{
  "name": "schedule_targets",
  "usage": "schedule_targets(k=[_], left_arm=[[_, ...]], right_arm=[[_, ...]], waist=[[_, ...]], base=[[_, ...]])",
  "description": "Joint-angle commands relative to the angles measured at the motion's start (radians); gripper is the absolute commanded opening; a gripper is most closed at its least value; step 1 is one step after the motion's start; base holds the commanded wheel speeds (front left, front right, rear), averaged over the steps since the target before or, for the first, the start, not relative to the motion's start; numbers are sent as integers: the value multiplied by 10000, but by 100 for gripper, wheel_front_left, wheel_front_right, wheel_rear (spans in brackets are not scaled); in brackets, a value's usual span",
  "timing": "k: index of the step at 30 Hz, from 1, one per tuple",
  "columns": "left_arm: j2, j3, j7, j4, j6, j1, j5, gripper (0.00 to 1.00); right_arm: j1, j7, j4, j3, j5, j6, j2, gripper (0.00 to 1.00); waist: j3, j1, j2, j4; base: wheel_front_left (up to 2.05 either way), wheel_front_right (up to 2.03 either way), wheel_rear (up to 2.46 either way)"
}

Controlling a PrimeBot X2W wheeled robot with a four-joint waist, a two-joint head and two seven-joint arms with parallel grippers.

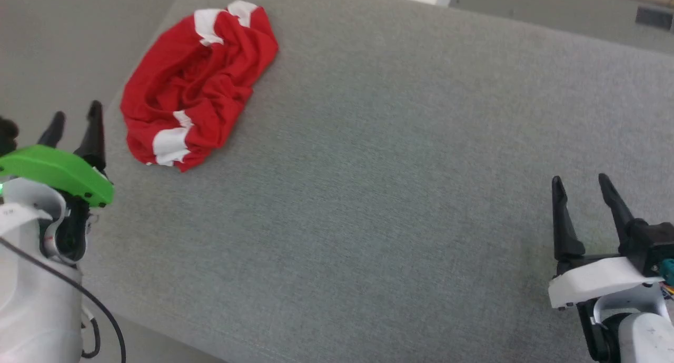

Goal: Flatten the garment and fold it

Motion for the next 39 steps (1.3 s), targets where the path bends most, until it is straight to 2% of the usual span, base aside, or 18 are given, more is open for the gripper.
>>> schedule_targets(k=[1, 4, 12, 18, 21, 22, 23, 31, 35, 39], left_arm=[[64, -225, 229, 178, -65, -253, -336, 100], [231, -749, 1049, 865, -66, -562, -885, 100], [312, -1340, 2665, 2663, -68, -1155, -1779, 100], [269, -1634, 3124, 3550, -68, -1233, -2054, 100], [297, -1735, 2842, 3772, -68, -1202, -2085, 100], [310, -1708, 2692, 3868, -68, -1205, -2087, 66], [342, -1654, 2383, 3913, -68, -1237, -2083, 0], [1057, -1287, -47, 3408, -68, -2099, -1853, 0], [1514, -1426, -379, 2408, -68, -2729, -2037, 0], [1842, -1925, -155, 881, -69, -3261, -2487, 0]], right_arm=[[-144, 97, -158, -34, -83, -15, -6, 100], [-171, 274, -500, -46, -170, -15, -6, 100], [-263, 523, -911, 98, -150, -15, -6, 100], [-268, 557, -982, 178, -110, -15, -6, 100], [-233, 534, -958, 164, -56, -15, -6, 100], [-219, 517, -928, 161, -26, -15, -6, 100], [-199, 488, -882, 154, 27, -15, -6, 100], [-191, -13, -167, 401, 548, -15, -6, 100], [-202, -386, 410, 546, 908, -15, -6, 100], [-149, -788, 1038, 654, 1303, -15, -6, 100]], waist=[[903, -1, 0, -561], [1205, -1, 0, -673], [1652, -1, 0, -942], [1722, -1, 0, -1184], [1656, -1, 0, -1246], [1608, -1, 0, -1253], [1544, -1, 0, -1252], [711, -1, 0, -1209], [87, -1, 0, -1325], [-587, -1, 0, -1581]], base=[[0, 0, 0], [0, 0, 0], [0, 0, 0], [0, 0, 0], [0, 0, 0], [0, 0, 0], [0, 0, 0], [0, 0, 0], [0, 0, 0], [0, 0, 0]])
